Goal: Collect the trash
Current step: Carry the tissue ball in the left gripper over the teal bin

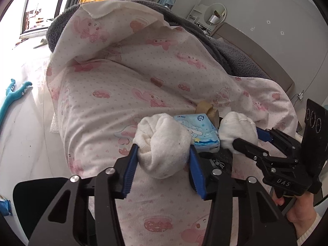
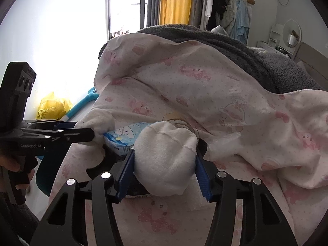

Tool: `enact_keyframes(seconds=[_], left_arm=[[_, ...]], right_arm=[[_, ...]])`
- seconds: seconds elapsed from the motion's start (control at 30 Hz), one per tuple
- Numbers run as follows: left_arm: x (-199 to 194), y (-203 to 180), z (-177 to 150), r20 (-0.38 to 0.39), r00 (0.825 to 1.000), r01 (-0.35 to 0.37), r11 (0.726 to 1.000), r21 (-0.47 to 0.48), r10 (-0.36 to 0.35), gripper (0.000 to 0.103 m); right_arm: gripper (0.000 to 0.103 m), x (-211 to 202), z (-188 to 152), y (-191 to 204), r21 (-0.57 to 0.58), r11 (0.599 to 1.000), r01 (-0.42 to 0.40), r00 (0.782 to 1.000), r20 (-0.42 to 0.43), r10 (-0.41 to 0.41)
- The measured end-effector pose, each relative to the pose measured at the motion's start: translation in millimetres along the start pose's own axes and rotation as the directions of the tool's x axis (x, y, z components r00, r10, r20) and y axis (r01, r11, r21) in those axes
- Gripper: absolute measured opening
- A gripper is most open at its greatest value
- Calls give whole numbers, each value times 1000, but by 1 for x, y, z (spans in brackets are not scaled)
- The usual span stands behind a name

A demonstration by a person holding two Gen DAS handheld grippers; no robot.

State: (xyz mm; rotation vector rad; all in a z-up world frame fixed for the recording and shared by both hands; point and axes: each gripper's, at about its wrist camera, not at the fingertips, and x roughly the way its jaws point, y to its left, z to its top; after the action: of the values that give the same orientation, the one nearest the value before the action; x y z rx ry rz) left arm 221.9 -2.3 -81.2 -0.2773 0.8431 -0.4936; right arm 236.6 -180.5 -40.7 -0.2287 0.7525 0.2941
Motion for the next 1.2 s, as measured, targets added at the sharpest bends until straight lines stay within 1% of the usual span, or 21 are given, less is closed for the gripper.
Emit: enact_keyframes(seconds=[0.17,0.3,0.37,0.57,0.77,0.93,1.07,1.13,1.2], left_arm=[[-18,-2,6,41,999,-3,1000,7,3,50],[-27,-2,7,54,998,-30,999,21,29,50],[-32,1,6,53,997,-60,998,29,58,50],[-44,22,-6,39,987,-157,987,46,155,50],[-46,57,-27,-23,970,-241,970,36,241,50],[-47,87,-47,-74,951,-299,953,43,301,50],[-45,115,-64,-140,934,-330,944,21,330,50],[-44,126,-73,-173,924,-342,939,19,340,50],[-41,137,-82,-213,918,-340,941,10,334,50]], right_arm=[[57,-10,7,6,-17,996,83,997,2,-83],[57,-18,13,5,9,994,108,994,23,-108],[57,-23,17,6,21,995,101,994,48,-102],[57,-31,29,28,39,999,19,995,93,-22],[57,-31,42,56,67,994,-86,990,118,78],[57,-23,50,90,45,988,-150,983,111,144],[57,-14,53,113,56,974,-221,973,88,215],[57,-9,53,125,55,969,-242,968,74,238],[57,-4,55,140,45,965,-258,965,57,255]])
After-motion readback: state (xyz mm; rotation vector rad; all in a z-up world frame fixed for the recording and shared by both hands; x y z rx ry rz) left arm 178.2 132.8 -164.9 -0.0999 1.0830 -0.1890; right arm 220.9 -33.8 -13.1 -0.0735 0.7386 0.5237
